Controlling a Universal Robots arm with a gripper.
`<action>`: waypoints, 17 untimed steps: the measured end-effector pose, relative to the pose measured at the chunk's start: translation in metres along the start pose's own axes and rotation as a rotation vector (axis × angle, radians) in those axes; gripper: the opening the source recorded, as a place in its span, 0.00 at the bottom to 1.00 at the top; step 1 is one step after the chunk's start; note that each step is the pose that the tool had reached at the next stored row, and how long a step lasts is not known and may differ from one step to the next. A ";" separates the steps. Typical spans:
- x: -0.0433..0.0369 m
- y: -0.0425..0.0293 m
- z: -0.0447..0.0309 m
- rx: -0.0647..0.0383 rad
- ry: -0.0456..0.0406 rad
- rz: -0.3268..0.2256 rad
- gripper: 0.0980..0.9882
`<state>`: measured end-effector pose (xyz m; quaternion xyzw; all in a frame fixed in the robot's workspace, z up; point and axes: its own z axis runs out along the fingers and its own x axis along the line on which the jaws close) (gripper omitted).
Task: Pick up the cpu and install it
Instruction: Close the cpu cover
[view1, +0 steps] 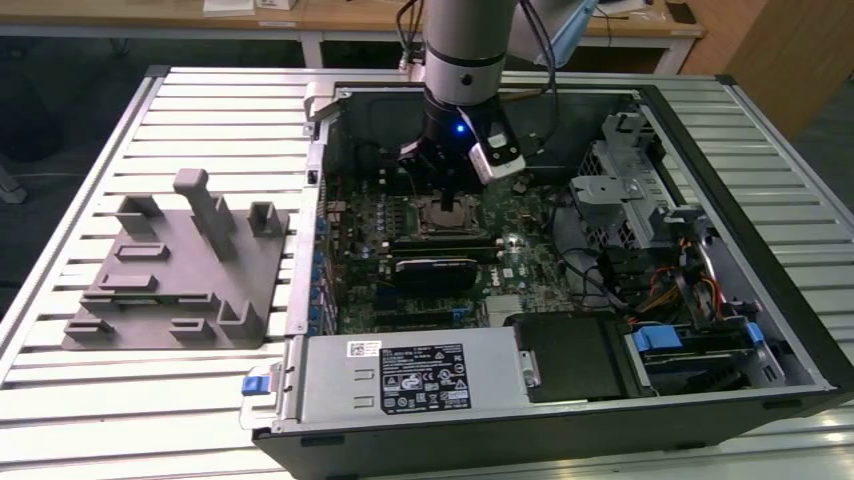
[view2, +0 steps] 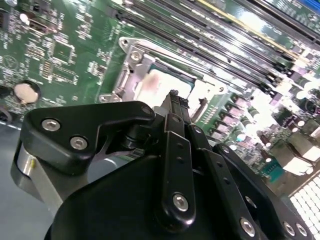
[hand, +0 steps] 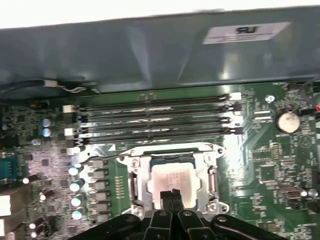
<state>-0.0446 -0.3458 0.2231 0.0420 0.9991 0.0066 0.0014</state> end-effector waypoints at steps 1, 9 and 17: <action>-0.0020 0.0002 0.0000 0.000 0.0000 0.000 0.01; -0.0063 0.0006 -0.0032 -0.001 0.0002 0.000 0.01; -0.0063 0.0007 -0.0092 -0.003 0.0004 0.000 0.01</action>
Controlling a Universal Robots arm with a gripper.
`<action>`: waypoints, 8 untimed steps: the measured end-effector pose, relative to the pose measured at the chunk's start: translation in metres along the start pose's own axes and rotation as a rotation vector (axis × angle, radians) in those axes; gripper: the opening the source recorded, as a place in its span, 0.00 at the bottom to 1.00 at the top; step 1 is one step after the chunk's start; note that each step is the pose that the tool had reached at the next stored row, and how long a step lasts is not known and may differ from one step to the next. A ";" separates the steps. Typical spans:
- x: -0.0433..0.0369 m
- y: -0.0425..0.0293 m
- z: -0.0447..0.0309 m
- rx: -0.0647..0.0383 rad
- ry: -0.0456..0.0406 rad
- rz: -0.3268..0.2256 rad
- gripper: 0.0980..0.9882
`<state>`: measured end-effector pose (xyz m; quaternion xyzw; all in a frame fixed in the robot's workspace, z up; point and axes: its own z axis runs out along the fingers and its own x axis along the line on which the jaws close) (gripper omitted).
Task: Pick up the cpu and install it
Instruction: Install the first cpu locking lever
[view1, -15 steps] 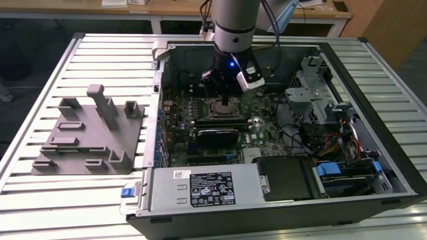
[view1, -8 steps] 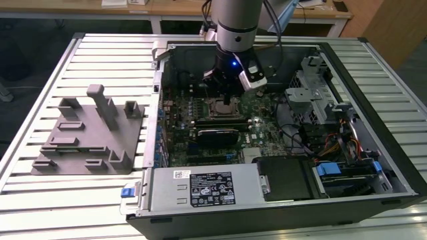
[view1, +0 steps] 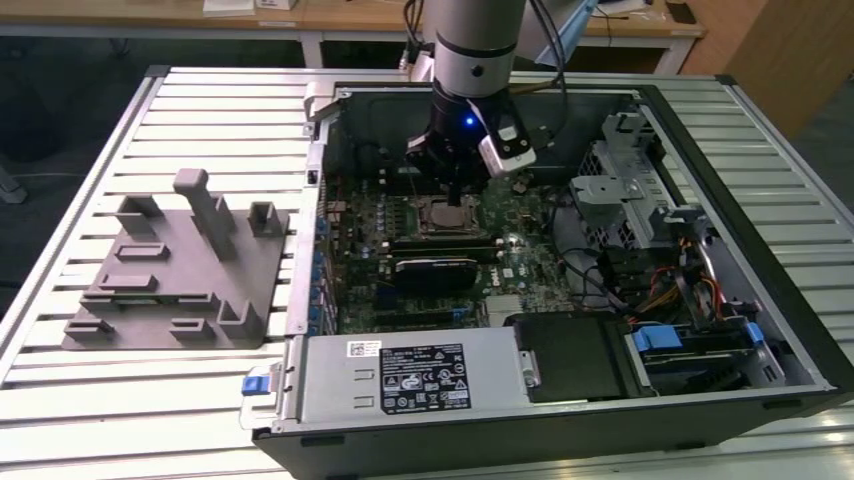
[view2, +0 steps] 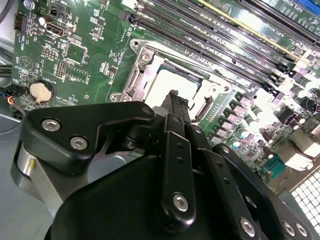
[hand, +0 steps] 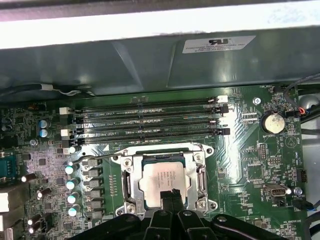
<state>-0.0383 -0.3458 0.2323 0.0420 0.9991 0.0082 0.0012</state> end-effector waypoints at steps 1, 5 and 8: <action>0.0000 0.0000 -0.0003 0.000 -0.0001 0.000 0.01; 0.0000 0.0000 -0.0004 0.000 0.0000 0.000 0.01; 0.0000 0.0000 -0.0004 0.000 0.0000 0.000 0.01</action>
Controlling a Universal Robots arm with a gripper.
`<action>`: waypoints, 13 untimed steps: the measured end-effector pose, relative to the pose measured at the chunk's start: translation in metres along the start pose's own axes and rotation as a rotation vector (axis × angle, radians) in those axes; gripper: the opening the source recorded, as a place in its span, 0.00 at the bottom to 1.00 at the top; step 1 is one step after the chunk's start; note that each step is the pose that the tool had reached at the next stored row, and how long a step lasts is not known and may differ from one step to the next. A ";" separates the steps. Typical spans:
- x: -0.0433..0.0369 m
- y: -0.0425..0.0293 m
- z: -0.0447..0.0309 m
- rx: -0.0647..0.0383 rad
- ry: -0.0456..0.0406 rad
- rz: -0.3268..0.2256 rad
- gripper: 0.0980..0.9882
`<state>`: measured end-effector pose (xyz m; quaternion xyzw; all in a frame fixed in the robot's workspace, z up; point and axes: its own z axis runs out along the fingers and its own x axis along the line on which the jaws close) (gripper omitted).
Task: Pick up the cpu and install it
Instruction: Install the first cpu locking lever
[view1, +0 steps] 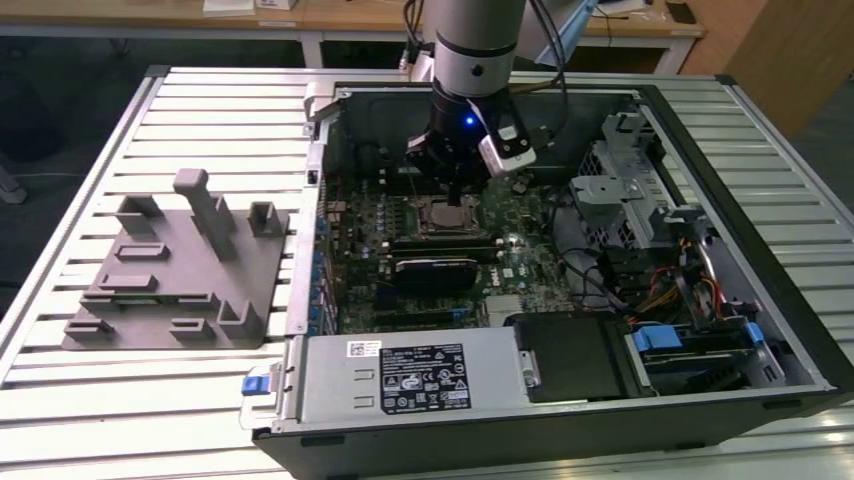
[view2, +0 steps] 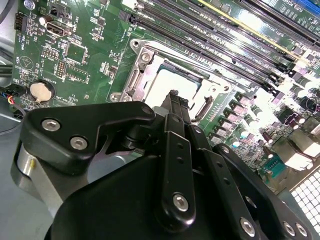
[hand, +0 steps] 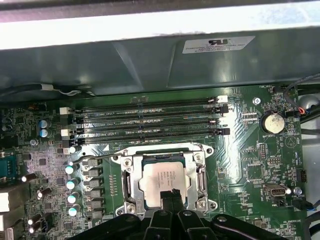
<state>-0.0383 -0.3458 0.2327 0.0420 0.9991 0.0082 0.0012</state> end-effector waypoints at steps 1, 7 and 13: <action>0.0002 0.0000 0.0000 0.000 0.0000 0.000 0.01; 0.0063 -0.0005 0.0000 0.000 0.0000 0.000 0.01; 0.0163 -0.0014 -0.0001 0.000 -0.0001 0.000 0.01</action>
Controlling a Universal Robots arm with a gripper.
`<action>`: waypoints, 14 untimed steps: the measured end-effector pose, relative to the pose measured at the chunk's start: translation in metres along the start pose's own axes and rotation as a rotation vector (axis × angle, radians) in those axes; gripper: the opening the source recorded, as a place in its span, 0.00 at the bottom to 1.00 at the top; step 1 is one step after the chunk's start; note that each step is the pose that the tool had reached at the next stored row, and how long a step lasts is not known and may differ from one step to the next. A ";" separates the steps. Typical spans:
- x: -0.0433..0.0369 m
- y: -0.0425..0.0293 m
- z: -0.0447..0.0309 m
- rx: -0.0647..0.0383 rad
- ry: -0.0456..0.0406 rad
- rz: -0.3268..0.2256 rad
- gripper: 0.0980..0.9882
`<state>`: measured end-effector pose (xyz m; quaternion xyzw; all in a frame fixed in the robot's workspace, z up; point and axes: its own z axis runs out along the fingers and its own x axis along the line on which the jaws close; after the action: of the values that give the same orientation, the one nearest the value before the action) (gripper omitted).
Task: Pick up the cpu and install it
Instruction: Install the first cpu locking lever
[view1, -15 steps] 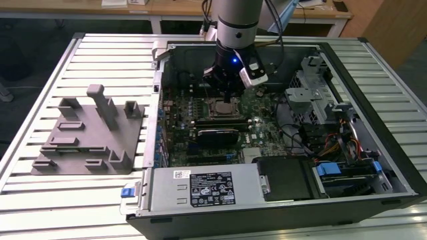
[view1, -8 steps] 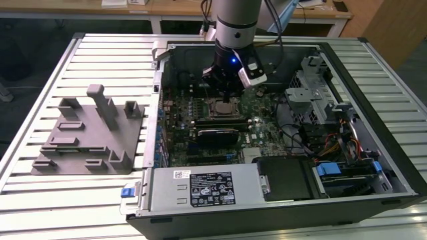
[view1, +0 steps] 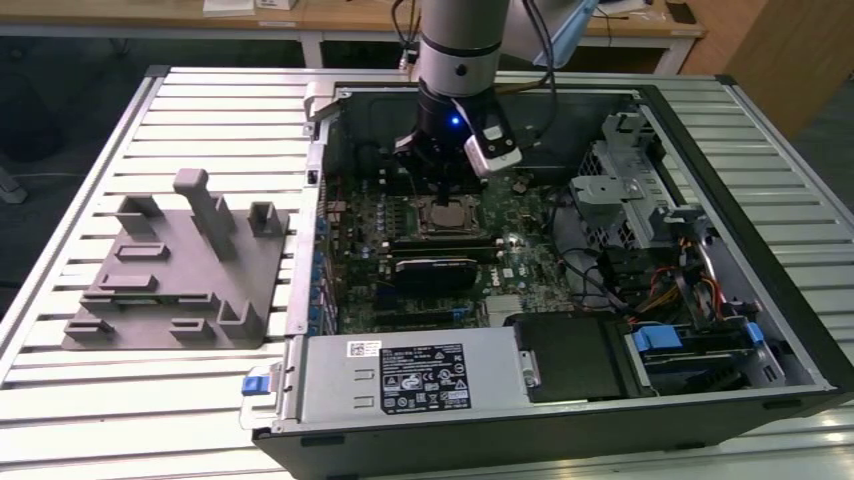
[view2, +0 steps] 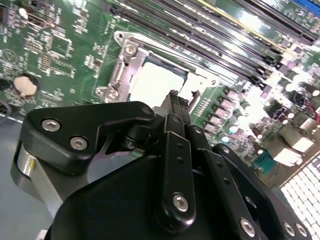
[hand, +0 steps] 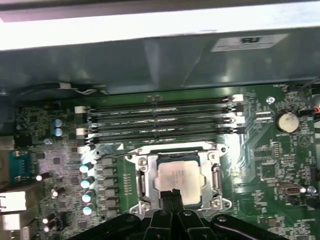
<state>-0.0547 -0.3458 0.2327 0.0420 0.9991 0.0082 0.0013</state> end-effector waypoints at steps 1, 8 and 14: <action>0.0020 -0.0001 0.0000 0.000 -0.0001 0.000 0.01; 0.0162 -0.0013 -0.0001 0.000 -0.0004 0.000 0.01; 0.0290 -0.0024 -0.0001 0.000 -0.0006 0.000 0.01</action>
<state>-0.0839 -0.3458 0.2327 0.0420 0.9991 0.0082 0.0016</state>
